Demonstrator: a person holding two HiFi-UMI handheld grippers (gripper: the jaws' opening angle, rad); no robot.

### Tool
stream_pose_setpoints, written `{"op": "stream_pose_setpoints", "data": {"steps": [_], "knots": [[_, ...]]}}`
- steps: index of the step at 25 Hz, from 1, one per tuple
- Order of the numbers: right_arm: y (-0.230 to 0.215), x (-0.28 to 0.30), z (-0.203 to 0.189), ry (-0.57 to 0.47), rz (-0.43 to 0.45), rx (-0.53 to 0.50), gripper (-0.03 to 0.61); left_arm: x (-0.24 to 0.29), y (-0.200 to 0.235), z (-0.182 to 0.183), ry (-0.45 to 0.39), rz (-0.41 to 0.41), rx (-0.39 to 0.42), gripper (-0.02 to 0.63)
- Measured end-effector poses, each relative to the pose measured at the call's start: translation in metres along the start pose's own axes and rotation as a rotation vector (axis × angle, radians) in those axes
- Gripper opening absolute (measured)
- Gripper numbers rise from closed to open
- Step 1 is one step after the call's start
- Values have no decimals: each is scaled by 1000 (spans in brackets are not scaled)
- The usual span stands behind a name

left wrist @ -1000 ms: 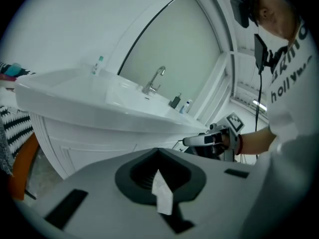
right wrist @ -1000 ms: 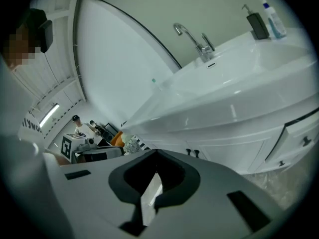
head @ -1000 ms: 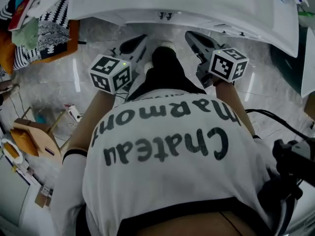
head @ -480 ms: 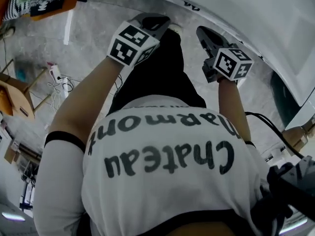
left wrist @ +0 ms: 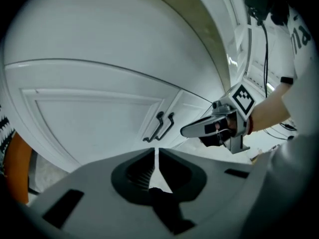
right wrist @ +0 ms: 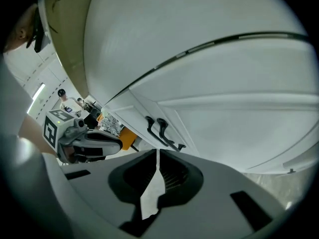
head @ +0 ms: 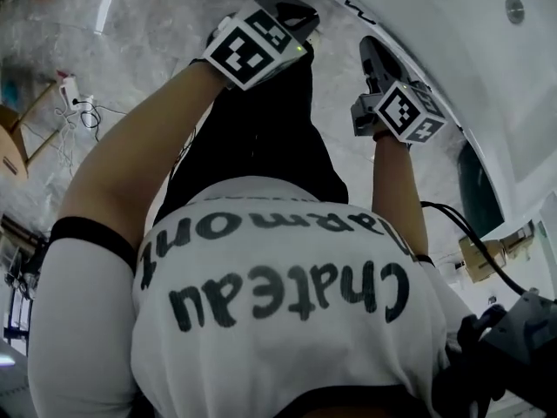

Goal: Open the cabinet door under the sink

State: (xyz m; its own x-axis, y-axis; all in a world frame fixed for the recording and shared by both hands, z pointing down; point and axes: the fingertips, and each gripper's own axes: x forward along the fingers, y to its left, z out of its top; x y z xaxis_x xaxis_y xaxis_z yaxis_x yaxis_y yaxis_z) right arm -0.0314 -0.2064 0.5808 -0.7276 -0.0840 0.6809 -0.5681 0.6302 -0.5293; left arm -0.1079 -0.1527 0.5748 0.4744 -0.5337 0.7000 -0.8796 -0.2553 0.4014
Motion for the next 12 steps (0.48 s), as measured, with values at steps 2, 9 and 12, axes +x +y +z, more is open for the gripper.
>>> {"op": "stream_pose_setpoints", "data": {"steps": [2,9,12], "knots": [[-3,9,5,-7,-3,-15,11,12,3,2,8,1,10,9],[-6,13,14,-21,-8,-11,143,39,-9,26,7,-24,37,161],[-2,19,14,-40,-15,8,143,46,-7,25,22,-36,50,163]]}}
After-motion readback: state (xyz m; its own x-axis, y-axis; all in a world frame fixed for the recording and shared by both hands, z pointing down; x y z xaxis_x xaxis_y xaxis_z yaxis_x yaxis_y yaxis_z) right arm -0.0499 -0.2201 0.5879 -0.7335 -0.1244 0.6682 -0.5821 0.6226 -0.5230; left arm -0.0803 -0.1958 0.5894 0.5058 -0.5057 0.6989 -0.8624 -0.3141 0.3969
